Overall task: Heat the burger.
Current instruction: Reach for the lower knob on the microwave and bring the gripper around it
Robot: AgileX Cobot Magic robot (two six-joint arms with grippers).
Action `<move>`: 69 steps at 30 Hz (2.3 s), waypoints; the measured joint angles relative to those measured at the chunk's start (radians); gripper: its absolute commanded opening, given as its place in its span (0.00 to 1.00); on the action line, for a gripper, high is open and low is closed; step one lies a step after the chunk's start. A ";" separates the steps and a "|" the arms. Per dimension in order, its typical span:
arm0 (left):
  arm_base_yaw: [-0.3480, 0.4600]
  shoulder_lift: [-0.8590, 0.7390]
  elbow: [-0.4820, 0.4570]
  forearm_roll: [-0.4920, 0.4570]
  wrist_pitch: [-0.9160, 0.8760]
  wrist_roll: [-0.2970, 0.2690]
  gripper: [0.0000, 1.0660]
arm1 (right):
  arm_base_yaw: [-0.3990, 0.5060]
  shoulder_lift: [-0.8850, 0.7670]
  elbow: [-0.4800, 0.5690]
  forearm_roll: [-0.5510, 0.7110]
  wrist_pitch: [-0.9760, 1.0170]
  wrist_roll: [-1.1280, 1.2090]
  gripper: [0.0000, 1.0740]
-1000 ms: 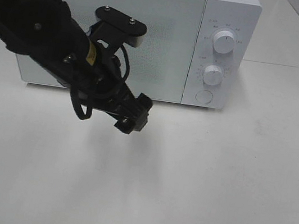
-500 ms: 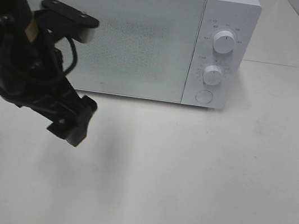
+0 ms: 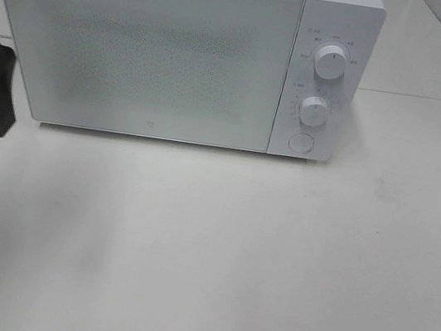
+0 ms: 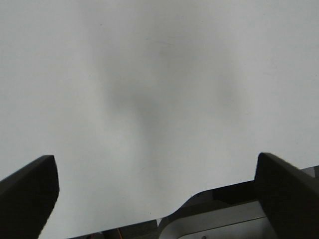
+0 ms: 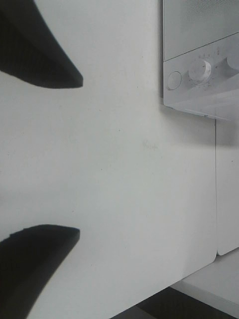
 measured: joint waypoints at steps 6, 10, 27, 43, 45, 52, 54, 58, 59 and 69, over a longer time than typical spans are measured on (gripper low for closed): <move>0.154 -0.101 0.041 -0.010 0.014 0.029 0.94 | 0.000 0.000 0.000 0.000 0.000 0.000 0.70; 0.225 -0.183 0.162 -0.010 0.015 0.032 0.94 | 0.000 0.000 0.000 0.000 0.000 0.000 0.70; 0.229 -0.510 0.463 -0.010 -0.021 0.036 0.94 | 0.000 0.000 0.000 0.000 0.000 0.000 0.70; 0.230 -0.971 0.544 -0.010 -0.042 0.054 0.94 | 0.000 0.000 0.000 0.000 0.000 0.000 0.70; 0.230 -0.997 0.544 -0.010 -0.042 0.055 0.94 | 0.000 0.000 0.000 0.000 0.000 0.000 0.70; 0.230 -1.127 0.544 -0.010 -0.043 0.055 0.94 | 0.000 0.000 0.000 0.000 0.000 0.000 0.70; 0.230 -1.134 0.544 -0.010 -0.043 0.055 0.94 | 0.000 0.000 0.000 0.000 0.000 0.000 0.70; 0.230 -1.181 0.544 -0.015 -0.043 0.055 0.94 | 0.000 0.000 0.000 0.000 0.000 0.000 0.70; 0.230 -1.181 0.544 -0.015 -0.043 0.055 0.94 | 0.000 0.000 0.000 0.000 0.000 0.000 0.70; 0.325 -1.336 0.544 -0.026 -0.043 0.055 0.94 | 0.000 0.000 0.000 0.000 0.000 0.000 0.70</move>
